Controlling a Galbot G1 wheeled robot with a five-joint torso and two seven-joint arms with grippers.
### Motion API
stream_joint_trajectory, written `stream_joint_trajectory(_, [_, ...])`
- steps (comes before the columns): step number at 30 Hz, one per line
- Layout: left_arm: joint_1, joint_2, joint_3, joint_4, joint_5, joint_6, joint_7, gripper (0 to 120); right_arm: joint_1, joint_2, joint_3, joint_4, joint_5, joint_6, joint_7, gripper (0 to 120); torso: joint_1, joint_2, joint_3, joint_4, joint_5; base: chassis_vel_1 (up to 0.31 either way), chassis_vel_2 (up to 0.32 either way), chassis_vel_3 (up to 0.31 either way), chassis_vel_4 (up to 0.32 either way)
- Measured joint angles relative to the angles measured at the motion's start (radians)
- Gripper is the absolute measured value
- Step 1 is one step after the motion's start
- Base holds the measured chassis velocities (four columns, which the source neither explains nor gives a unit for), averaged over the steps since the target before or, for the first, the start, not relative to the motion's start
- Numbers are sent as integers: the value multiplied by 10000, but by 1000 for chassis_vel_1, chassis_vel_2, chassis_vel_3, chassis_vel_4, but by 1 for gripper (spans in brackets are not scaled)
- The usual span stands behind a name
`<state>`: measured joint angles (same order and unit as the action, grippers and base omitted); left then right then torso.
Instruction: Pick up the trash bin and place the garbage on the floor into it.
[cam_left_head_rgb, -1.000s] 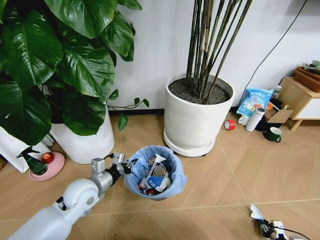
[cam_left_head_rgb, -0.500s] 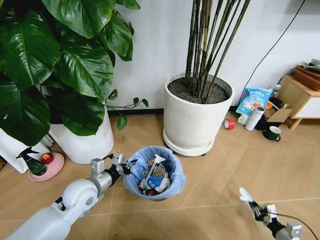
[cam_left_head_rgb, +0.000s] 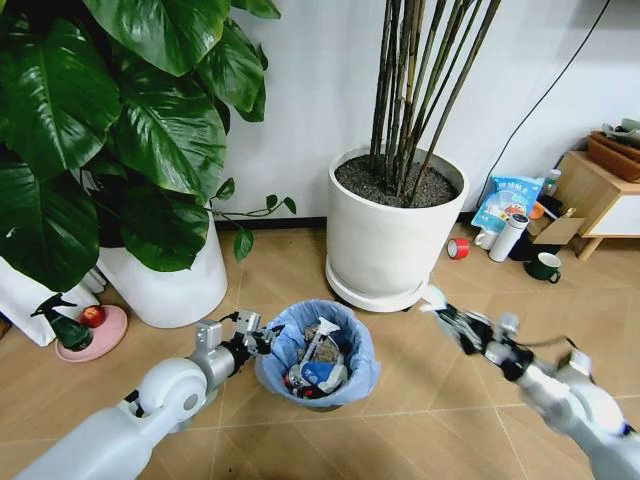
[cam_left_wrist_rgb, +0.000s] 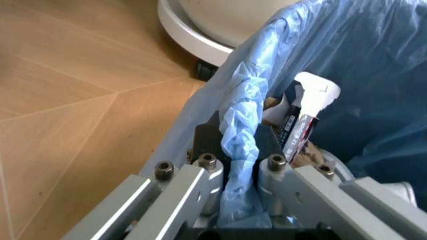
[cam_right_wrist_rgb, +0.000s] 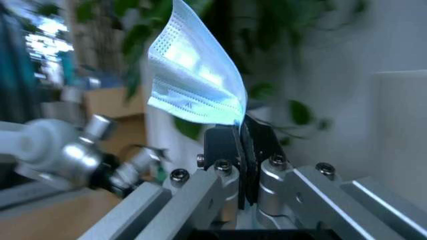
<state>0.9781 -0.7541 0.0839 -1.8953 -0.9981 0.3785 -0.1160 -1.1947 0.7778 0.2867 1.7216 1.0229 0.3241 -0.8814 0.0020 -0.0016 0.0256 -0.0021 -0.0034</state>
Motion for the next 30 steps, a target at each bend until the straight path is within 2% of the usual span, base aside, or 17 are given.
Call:
stream_joint_trajectory(2, [-53,0,50,14,-24,0,-3,1,282,11,-363,-71,38,-7,-113,0,0,0,0,1,2,0,0,0,0])
stream_joint_trajectory(7, [-224,-43,186,64,-102,1,-15,1,1365,359,-2080,-684,94,-26,-696,0,0,1,0,-2,3,0,0,0,0])
stream_joint_trajectory(8, [-224,-43,186,64,-102,1,-15,1,1365,359,-2080,-684,94,-26,-696,0,0,1,0,-2,3,0,0,0,0])
stream_joint_trajectory(11, [-287,-102,219,111,-125,1,-12,1,2012,894,-3079,-1357,-48,7,-874,0,0,1,-1,-4,4,0,0,0,0])
stream_joint_trajectory(19, [-336,-188,248,146,-142,2,-7,1,2771,1229,-4144,-2193,-494,-70,-619,0,0,1,-1,0,3,0,0,0,0])
stream_joint_trajectory(22, [-329,-194,216,122,-143,12,-13,1,2965,999,-4289,-2357,-904,-381,-275,14,-1,1,-1,-2,3,0,0,0,0])
stream_joint_trajectory(24, [-316,-193,198,93,-144,13,-12,1,2993,904,-4299,-2346,-978,-462,-196,17,-1,1,-1,-3,3,0,0,0,0])
stream_joint_trajectory(26, [-284,-192,149,53,-148,22,-4,1,3027,722,-4309,-2258,-1074,-543,-92,29,-1,1,-1,-3,2,0,0,0,0])
stream_joint_trajectory(27, [-284,-192,149,53,-148,22,-4,1,3027,722,-4309,-2258,-1074,-543,-92,29,-1,1,-1,-3,2,0,0,0,0])
stream_joint_trajectory(30, [-239,-186,48,64,-144,27,-25,1,2997,549,-4211,-2052,-1064,-592,5,40,-1,1,-1,-4,5,0,0,0,0])
